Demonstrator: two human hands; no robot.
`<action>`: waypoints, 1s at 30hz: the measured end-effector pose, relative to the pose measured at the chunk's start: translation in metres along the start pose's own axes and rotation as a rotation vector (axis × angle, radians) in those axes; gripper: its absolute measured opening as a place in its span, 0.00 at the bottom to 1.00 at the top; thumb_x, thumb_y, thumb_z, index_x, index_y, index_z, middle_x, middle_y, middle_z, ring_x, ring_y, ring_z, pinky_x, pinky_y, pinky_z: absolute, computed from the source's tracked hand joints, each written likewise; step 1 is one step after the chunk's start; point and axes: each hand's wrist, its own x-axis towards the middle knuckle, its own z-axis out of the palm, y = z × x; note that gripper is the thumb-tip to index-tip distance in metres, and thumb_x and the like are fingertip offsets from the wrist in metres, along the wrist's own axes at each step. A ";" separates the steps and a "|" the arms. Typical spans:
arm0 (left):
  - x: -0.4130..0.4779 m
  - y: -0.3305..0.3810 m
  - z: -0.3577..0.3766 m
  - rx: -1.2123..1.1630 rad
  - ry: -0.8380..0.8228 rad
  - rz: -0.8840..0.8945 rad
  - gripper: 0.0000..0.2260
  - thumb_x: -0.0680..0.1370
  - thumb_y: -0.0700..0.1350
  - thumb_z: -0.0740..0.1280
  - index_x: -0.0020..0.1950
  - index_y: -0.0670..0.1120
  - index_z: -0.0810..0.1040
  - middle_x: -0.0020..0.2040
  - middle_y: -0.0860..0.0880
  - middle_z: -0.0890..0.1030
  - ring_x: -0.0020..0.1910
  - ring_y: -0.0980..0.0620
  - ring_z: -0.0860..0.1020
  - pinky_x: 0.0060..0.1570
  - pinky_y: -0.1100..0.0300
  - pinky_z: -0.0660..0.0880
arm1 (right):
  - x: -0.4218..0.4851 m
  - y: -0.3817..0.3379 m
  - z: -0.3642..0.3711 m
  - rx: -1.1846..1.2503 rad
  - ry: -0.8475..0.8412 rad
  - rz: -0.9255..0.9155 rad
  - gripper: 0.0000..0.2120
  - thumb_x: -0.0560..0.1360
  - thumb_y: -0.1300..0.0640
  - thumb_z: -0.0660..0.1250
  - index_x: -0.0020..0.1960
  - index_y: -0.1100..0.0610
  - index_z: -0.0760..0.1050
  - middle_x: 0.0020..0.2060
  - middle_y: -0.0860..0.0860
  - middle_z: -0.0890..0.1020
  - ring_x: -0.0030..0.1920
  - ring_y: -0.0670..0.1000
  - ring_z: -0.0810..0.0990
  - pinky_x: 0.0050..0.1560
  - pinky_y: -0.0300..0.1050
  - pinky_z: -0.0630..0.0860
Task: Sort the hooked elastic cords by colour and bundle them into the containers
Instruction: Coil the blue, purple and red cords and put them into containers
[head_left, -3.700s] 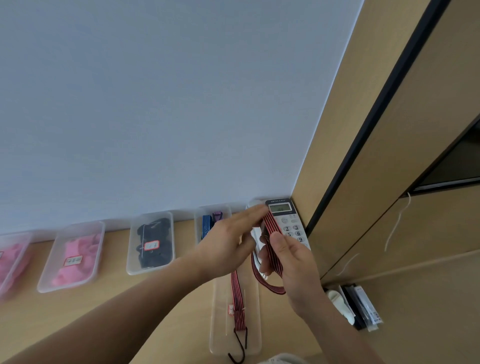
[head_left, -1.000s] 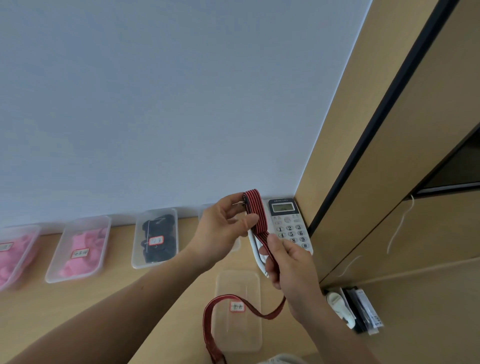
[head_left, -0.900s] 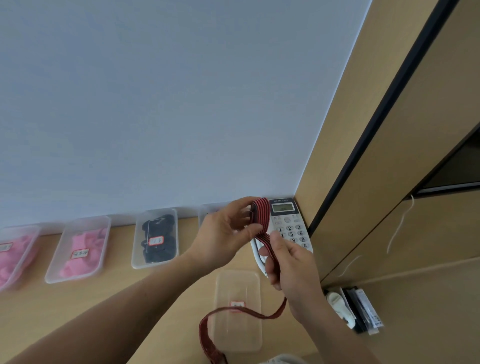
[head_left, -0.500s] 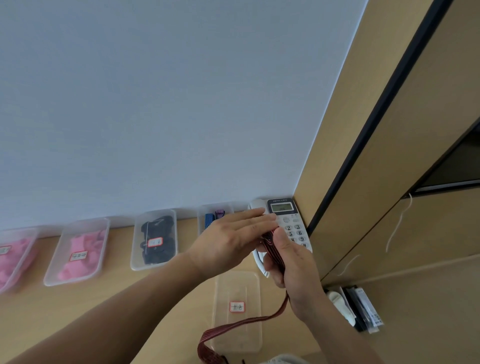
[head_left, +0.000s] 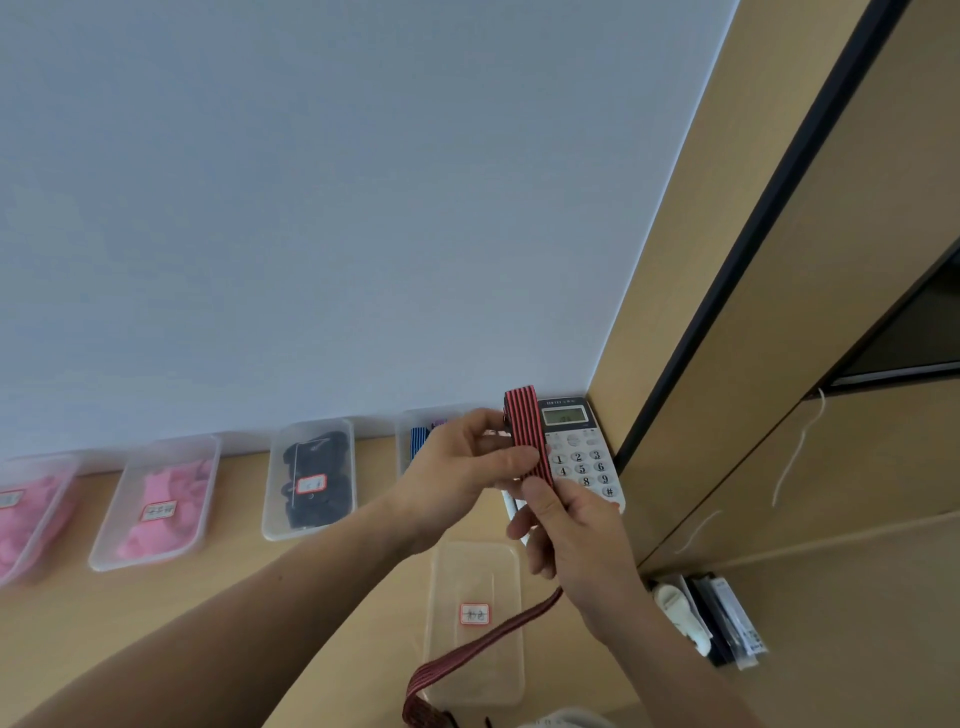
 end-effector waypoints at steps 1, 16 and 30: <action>0.001 0.001 0.000 0.006 0.036 0.022 0.10 0.77 0.34 0.69 0.58 0.38 0.75 0.51 0.40 0.85 0.41 0.49 0.83 0.41 0.61 0.78 | 0.000 0.000 0.000 0.003 -0.005 0.003 0.09 0.80 0.55 0.62 0.46 0.57 0.79 0.33 0.55 0.83 0.25 0.49 0.74 0.26 0.41 0.67; -0.001 0.000 -0.006 0.208 0.150 0.160 0.11 0.76 0.36 0.71 0.57 0.43 0.74 0.45 0.52 0.86 0.39 0.57 0.83 0.38 0.69 0.74 | 0.002 0.004 0.001 0.020 0.094 0.120 0.15 0.80 0.51 0.63 0.42 0.60 0.79 0.29 0.49 0.75 0.26 0.42 0.67 0.26 0.34 0.63; 0.007 -0.031 -0.018 1.288 0.087 1.012 0.16 0.79 0.41 0.63 0.67 0.45 0.71 0.61 0.48 0.82 0.37 0.47 0.82 0.31 0.54 0.78 | -0.002 -0.010 0.001 0.149 0.039 0.070 0.30 0.66 0.35 0.63 0.40 0.63 0.80 0.28 0.55 0.75 0.23 0.46 0.63 0.25 0.39 0.55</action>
